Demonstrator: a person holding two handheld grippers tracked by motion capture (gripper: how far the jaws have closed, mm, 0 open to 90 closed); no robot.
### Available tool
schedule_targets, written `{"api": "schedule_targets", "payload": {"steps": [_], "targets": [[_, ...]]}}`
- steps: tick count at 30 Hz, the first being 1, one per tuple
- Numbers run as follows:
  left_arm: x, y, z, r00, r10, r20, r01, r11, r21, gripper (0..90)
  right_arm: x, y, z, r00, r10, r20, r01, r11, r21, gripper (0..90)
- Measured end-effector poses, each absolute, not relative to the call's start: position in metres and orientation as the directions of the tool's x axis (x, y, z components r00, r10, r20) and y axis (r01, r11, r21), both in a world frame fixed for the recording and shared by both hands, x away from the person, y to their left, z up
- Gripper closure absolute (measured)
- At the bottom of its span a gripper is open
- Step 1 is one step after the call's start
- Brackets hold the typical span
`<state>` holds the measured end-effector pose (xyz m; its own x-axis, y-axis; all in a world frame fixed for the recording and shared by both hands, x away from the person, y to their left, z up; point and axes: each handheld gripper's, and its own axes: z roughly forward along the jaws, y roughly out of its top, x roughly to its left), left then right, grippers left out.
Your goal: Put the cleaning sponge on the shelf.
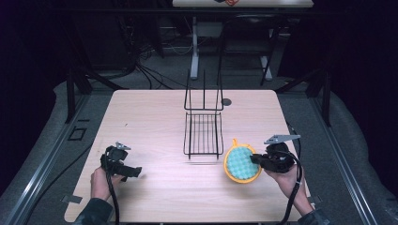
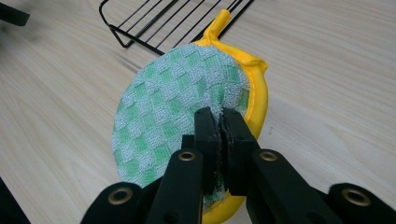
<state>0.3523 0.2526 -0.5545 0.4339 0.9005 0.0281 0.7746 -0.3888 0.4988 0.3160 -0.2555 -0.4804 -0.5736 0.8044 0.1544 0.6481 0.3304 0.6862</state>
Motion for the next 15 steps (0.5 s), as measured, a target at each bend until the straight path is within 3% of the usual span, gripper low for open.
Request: {"api": "schedule_targets", "payload": {"steps": [15], "targets": [[0.353, 0.251, -0.555, 0.436, 0.900, 0.028, 0.776, -0.391, 0.495, 0.4, 0.318, -0.260, -0.462, -0.561, 0.812, 0.162, 0.625, 0.287, 0.726, 86.5]]}}
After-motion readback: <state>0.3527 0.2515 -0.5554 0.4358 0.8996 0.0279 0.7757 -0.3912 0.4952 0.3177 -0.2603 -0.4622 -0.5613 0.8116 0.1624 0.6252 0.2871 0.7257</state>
